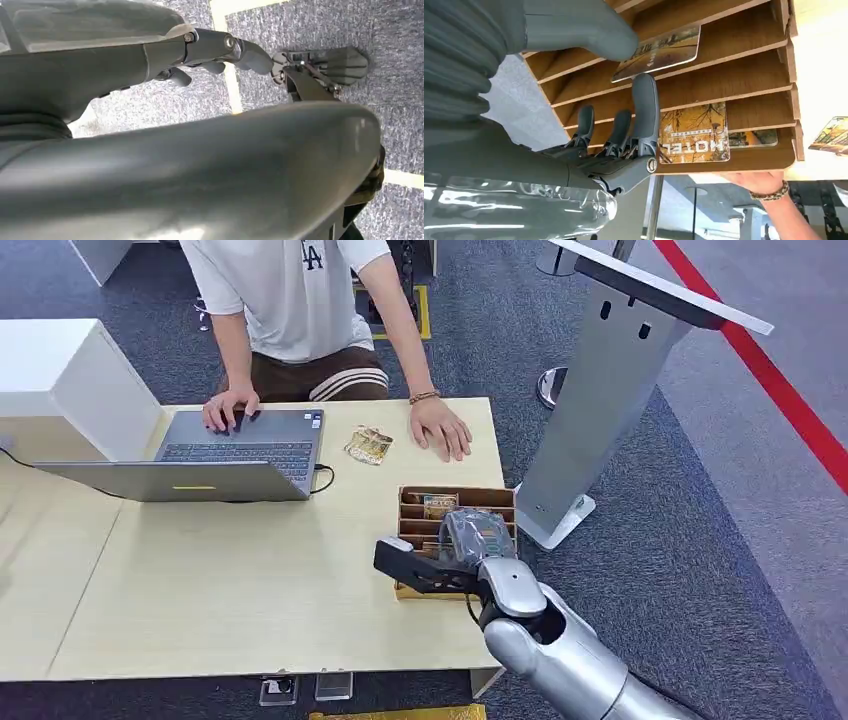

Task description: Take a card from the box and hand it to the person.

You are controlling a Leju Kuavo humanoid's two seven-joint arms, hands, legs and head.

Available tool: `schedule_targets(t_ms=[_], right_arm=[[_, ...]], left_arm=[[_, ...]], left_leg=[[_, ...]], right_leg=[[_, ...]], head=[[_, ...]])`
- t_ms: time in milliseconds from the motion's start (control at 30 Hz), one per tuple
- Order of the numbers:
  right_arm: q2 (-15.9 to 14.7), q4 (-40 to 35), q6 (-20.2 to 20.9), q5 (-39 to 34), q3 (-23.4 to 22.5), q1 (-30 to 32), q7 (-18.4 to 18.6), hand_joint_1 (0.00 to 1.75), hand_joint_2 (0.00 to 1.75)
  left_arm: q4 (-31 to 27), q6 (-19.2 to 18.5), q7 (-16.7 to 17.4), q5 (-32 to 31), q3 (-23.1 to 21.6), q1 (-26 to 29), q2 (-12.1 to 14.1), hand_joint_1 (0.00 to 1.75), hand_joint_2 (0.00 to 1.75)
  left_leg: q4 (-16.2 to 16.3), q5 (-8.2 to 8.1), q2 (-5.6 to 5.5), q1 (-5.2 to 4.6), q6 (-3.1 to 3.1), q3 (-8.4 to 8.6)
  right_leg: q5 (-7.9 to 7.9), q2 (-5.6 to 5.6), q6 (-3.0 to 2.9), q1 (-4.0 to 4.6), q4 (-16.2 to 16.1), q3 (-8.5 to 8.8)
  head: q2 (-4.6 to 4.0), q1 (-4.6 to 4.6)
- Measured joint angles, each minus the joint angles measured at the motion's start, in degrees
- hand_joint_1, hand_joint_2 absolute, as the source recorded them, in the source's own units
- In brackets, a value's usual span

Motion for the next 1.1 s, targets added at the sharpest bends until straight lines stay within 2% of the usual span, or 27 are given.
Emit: schedule_targets(t_ms=[167,233,600,700,800,933,1100], right_arm=[[-0.04,0.02,-0.20,-0.07,-0.02,-0.06,-0.11,0.87,1.75],[-0.07,0.02,-0.35,-0.11,-0.02,-0.07,-0.13,0.80,1.75],[-0.39,-0.18,-1.11,-0.55,-0.26,0.02,-0.13,0.75,1.75],[-0.57,-0.20,-1.11,-0.59,-0.28,0.17,-0.15,0.80,1.75],[-0.72,-0.20,-1.11,-0.59,-0.28,0.28,-0.15,0.75,1.75],[-0.85,-0.15,-1.11,-0.70,-0.28,0.32,-0.26,0.77,1.75],[-0.85,-0.13,-1.11,-0.74,-0.28,0.33,-0.28,0.84,1.75]], left_arm=[[0.00,0.00,0.00,0.05,0.00,0.00,0.00,0.00,0.00],[0.00,0.00,0.00,0.07,0.00,0.00,0.00,0.00,0.00],[0.00,0.02,0.00,0.24,0.00,0.01,0.00,0.00,0.00],[0.00,0.02,0.00,0.24,0.00,0.01,0.00,0.00,0.00],[0.00,0.00,0.00,0.24,0.00,0.00,0.00,0.00,0.00],[0.00,0.00,0.00,0.24,0.00,0.01,0.00,0.00,0.00],[0.00,0.00,0.00,0.24,0.00,0.01,0.00,0.00,0.00]], left_leg=[[0.00,0.00,0.00,0.00,0.00,0.00],[0.00,0.00,0.00,0.00,0.00,0.00],[0.00,0.00,0.00,0.00,0.00,0.00],[0.00,0.00,0.00,0.00,0.00,-0.01],[0.00,0.00,0.00,0.00,0.00,-0.01],[0.00,0.00,0.00,0.00,0.00,-0.01],[0.00,0.00,0.00,0.00,0.00,-0.01]], right_leg=[[0.00,0.00,0.00,0.00,0.00,0.00],[0.00,0.00,0.00,0.00,0.00,0.00],[0.00,0.00,0.00,0.00,0.00,0.00],[0.00,0.00,0.00,0.00,0.00,-0.01],[0.00,0.00,0.00,0.00,0.00,-0.01],[0.00,0.00,0.00,0.00,0.00,-0.01],[0.00,0.00,0.00,0.00,0.00,-0.01]], head=[[0.00,0.02],[0.00,0.02],[0.00,0.02],[0.00,0.02],[0.00,0.00],[0.00,0.02],[0.00,0.02]])
